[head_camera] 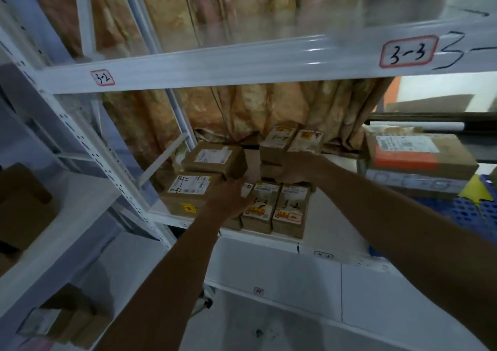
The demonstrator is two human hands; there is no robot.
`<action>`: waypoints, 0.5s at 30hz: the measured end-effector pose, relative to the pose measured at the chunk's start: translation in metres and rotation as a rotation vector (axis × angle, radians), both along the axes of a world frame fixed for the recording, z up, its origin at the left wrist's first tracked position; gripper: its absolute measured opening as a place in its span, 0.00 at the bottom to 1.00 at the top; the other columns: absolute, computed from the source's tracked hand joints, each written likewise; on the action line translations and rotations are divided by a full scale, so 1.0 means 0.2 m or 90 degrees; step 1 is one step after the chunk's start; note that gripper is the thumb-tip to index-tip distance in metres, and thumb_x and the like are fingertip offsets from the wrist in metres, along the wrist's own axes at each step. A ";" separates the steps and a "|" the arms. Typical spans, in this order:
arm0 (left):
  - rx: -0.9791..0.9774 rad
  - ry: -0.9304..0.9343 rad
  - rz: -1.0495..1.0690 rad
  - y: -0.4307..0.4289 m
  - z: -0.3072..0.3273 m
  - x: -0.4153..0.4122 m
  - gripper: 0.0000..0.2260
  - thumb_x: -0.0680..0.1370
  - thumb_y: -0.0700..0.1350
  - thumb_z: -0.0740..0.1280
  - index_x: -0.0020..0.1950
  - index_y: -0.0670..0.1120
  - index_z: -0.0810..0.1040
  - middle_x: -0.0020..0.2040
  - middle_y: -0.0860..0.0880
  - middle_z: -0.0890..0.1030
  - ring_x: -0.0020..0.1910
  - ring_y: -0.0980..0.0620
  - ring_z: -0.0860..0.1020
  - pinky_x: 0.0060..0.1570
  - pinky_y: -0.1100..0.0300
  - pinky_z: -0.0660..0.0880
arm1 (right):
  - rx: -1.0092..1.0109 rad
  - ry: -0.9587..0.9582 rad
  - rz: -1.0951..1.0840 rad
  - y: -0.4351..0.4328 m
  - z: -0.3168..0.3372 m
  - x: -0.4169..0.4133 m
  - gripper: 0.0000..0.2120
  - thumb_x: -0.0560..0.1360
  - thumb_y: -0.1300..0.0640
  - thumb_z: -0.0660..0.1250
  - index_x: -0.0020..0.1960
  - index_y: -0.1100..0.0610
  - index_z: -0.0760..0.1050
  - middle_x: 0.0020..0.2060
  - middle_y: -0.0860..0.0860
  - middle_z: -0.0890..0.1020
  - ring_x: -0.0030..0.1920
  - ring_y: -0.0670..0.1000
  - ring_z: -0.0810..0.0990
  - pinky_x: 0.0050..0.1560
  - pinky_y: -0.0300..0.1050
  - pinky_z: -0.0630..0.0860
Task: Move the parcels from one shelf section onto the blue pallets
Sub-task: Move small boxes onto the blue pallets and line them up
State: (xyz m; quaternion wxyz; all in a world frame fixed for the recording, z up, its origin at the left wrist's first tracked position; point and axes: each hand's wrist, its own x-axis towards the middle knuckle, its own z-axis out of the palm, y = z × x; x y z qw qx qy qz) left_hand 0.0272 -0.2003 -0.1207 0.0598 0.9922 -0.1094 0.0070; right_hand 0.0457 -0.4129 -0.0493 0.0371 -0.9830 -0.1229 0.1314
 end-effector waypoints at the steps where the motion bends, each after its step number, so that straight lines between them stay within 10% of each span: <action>1: 0.001 0.002 -0.017 0.01 0.00 0.04 0.30 0.78 0.66 0.59 0.75 0.52 0.67 0.69 0.45 0.75 0.67 0.42 0.72 0.65 0.49 0.69 | 0.000 -0.004 -0.029 0.00 0.00 0.00 0.35 0.75 0.39 0.64 0.77 0.52 0.60 0.70 0.56 0.71 0.65 0.58 0.74 0.58 0.48 0.74; 5: -0.049 0.038 -0.078 0.05 0.01 0.18 0.30 0.78 0.65 0.60 0.76 0.52 0.65 0.74 0.47 0.69 0.70 0.44 0.70 0.65 0.47 0.71 | 0.042 0.029 -0.129 0.00 -0.08 0.07 0.38 0.68 0.37 0.65 0.75 0.47 0.63 0.70 0.51 0.72 0.63 0.57 0.74 0.62 0.53 0.74; 9: -0.003 0.002 -0.149 0.05 0.02 0.24 0.28 0.79 0.63 0.59 0.74 0.50 0.68 0.69 0.43 0.74 0.66 0.42 0.72 0.62 0.49 0.73 | 0.166 0.043 -0.219 0.06 -0.02 -0.06 0.26 0.81 0.56 0.63 0.77 0.58 0.61 0.74 0.54 0.66 0.74 0.56 0.64 0.62 0.30 0.64; 15: 0.040 0.070 -0.223 0.06 -0.06 0.25 0.33 0.78 0.68 0.53 0.76 0.49 0.63 0.69 0.41 0.72 0.67 0.38 0.70 0.62 0.46 0.71 | 0.054 0.082 -0.270 0.13 -0.14 -0.20 0.25 0.80 0.43 0.62 0.71 0.57 0.68 0.64 0.54 0.75 0.59 0.54 0.75 0.50 0.41 0.69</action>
